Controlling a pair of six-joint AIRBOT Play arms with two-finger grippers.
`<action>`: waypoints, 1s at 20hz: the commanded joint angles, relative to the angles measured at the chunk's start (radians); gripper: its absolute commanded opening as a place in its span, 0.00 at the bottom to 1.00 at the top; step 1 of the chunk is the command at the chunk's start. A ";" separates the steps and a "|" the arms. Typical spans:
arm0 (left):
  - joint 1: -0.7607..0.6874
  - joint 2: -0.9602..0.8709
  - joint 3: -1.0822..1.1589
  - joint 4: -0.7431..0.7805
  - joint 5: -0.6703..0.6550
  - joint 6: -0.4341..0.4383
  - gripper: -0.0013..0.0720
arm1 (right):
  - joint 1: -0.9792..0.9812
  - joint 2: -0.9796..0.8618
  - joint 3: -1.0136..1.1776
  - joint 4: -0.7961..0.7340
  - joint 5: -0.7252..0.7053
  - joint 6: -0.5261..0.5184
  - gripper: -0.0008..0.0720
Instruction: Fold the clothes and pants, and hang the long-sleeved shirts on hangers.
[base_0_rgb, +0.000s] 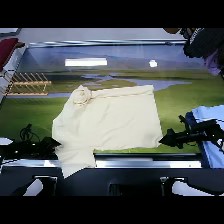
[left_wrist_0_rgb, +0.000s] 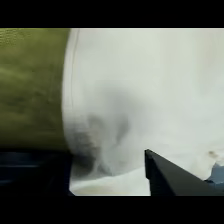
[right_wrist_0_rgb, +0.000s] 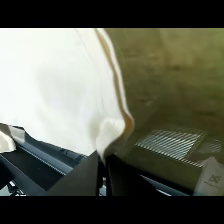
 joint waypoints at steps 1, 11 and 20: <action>0.000 -0.001 -0.013 -0.001 0.032 0.003 0.48 | 0.000 0.046 0.000 0.009 0.008 -0.005 0.05; -0.036 0.003 0.242 -0.167 -0.001 0.003 0.04 | 0.302 0.249 0.144 0.219 0.214 0.028 0.05; -0.186 0.028 1.235 -0.153 -0.110 -0.212 0.04 | 0.358 0.369 1.063 0.162 0.187 0.249 0.05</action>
